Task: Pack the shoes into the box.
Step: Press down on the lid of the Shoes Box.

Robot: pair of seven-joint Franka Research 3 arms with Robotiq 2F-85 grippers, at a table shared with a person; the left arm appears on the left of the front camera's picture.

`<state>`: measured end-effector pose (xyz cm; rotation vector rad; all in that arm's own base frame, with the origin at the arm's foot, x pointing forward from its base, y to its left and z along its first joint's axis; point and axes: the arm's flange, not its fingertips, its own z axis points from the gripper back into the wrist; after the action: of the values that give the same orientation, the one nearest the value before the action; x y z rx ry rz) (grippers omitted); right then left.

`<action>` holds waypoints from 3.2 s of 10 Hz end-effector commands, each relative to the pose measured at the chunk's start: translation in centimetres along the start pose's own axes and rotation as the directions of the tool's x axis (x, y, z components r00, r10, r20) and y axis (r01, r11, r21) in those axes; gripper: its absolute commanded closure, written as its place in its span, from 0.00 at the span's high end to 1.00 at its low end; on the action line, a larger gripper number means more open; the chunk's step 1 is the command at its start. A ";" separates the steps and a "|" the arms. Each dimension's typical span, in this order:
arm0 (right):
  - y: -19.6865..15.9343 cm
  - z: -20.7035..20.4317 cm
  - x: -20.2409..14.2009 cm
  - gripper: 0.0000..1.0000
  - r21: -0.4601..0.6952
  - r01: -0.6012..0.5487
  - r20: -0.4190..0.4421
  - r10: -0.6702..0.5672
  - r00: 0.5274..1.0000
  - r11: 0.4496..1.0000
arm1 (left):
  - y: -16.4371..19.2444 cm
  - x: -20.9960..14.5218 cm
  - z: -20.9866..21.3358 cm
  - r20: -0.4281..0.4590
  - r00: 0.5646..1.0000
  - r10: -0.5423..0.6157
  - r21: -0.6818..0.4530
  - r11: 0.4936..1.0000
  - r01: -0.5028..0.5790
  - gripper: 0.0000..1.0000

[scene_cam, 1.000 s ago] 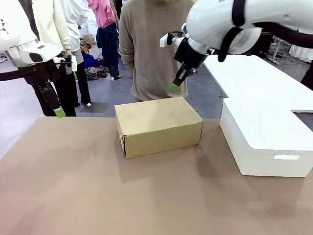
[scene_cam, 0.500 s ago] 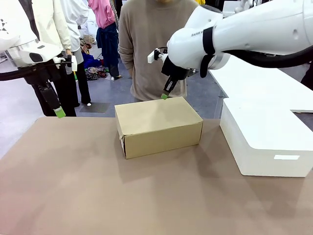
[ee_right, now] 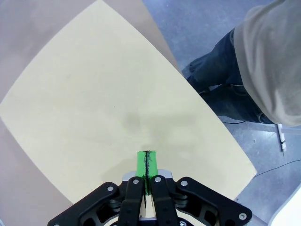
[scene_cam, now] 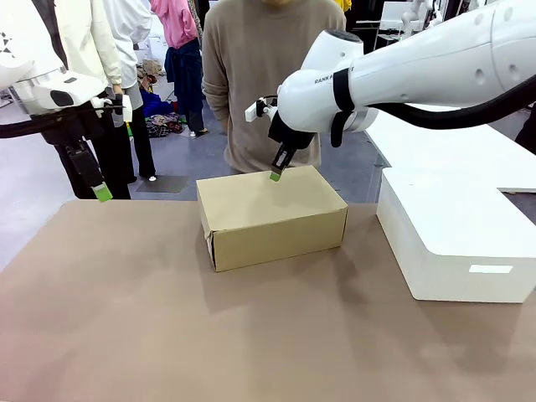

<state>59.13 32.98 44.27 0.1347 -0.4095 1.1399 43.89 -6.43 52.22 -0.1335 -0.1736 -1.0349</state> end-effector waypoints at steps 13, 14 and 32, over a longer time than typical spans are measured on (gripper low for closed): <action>1.3 4.9 1.4 0.00 0.013 -0.010 0.022 0.010 1.000 1.000 | -0.1 0.0 -0.1 0.015 1.000 0.007 -0.001 1.000 -0.007 1.00; 1.9 6.0 1.4 0.00 0.018 -0.023 0.023 0.023 0.999 1.000 | -0.1 0.0 -0.1 0.015 1.000 0.007 -0.001 1.000 -0.007 1.00; 11.8 22.8 -13.5 1.00 -0.049 0.067 -0.095 -0.072 0.993 0.997 | -0.1 0.0 -0.1 0.015 1.000 0.007 -0.001 1.000 -0.007 1.00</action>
<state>39.43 20.15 59.98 0.0887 -0.3096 1.0839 43.91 -6.41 52.17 -0.1342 -0.1727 -1.0344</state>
